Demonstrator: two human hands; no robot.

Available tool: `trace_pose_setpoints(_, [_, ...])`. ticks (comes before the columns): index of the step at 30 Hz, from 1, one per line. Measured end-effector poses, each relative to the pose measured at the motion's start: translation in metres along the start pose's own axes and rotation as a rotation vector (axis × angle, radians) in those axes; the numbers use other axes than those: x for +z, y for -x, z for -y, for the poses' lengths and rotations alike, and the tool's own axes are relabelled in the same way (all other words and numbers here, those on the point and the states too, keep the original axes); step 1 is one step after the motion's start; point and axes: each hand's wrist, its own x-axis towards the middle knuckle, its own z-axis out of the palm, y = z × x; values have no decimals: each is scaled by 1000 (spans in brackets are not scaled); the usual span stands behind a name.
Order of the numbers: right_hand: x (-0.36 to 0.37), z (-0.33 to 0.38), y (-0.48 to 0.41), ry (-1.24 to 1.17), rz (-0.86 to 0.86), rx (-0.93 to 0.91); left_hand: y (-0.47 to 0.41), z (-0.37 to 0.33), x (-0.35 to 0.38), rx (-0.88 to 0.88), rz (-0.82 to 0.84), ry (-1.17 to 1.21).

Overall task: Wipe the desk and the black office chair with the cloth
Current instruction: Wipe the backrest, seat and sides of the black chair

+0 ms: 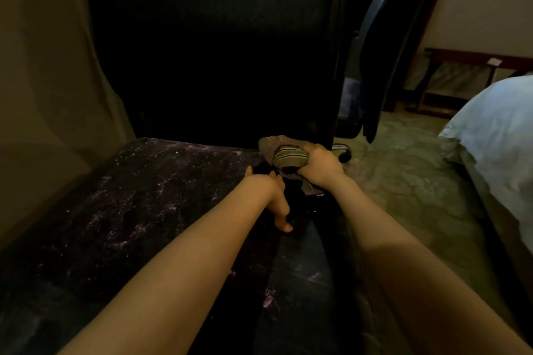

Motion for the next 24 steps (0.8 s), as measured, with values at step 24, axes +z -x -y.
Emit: trace_pose_setpoints(24, [3, -13, 4, 5, -57, -114, 64, -2, 45, -289, -470, 392])
